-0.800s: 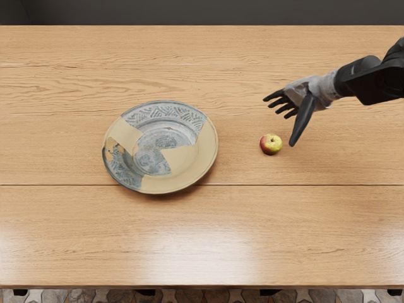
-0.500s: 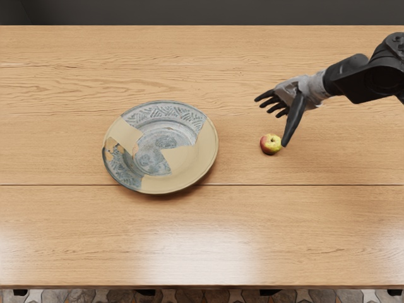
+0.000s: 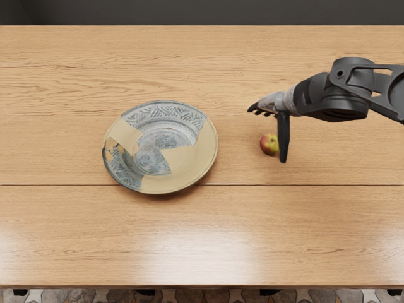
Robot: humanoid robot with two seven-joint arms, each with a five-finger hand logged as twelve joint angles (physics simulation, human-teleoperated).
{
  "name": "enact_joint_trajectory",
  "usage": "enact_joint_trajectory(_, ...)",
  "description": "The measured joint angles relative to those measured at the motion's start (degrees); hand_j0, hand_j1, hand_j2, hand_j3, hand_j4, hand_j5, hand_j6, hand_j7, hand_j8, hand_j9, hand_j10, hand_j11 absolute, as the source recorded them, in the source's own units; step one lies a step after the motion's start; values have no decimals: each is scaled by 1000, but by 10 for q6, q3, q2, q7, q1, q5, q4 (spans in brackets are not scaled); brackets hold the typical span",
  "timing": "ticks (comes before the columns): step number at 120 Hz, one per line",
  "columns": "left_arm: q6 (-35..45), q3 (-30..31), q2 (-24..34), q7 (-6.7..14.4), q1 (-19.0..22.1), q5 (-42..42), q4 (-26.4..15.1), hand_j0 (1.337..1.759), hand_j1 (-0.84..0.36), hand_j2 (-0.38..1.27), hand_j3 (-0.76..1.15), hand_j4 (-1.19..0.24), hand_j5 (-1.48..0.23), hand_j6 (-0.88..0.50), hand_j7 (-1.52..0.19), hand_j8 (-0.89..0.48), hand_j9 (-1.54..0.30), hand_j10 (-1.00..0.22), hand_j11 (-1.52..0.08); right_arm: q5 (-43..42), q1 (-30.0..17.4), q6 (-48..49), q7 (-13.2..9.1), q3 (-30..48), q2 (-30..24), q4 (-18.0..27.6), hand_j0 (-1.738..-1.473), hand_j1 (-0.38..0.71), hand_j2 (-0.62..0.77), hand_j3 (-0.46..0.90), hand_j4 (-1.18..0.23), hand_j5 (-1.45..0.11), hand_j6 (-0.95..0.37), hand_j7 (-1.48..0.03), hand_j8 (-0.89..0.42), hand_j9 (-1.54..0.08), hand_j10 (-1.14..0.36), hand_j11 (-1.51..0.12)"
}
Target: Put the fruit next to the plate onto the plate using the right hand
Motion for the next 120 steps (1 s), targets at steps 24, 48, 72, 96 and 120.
enact_joint_trajectory(24, 0, 0, 0, 0, 0, 0, 0, 1658, 349, 0, 0, 0, 0, 0, 0, 0, 0, 0, 0, -26, -16, -75, 0, -22, -18, 28, -1658, -318, -5, 0, -29, -35, -30, -35, -29, -35, -28, -35)
enact_joint_trajectory(48, 0, 0, 0, 0, 0, 0, 0, 1658, 349, 0, 0, 0, 0, 0, 0, 0, 0, 0, 0, -47, -20, -169, 0, -60, 13, 31, -1658, -238, -18, 0, -96, -122, -97, -122, -96, -122, -95, -122)
enact_joint_trajectory(72, 0, 0, 0, 0, 0, 0, 0, 1658, 349, 0, 0, 0, 0, 0, 0, 0, 0, 0, 0, -52, -29, -220, 0, -76, 55, 20, -1658, -204, -23, 0, -124, -159, -125, -158, -124, -158, -123, -158)
enact_joint_trajectory(96, 0, 0, 0, 0, 0, 0, 0, 1658, 349, 0, 0, 0, 0, 0, 0, 0, 0, 0, 0, -72, -31, -232, 0, -85, 54, 26, -1658, -161, -30, 0, -160, -205, -161, -205, -160, -205, -159, -205)
enact_joint_trajectory(120, 0, 0, 0, 0, 0, 0, 0, 1658, 349, 0, 0, 0, 0, 0, 0, 0, 0, 0, 0, -82, -29, -236, 0, -103, 53, 27, -1658, -97, -41, 0, -213, -275, -215, -274, -214, -275, -213, -275)
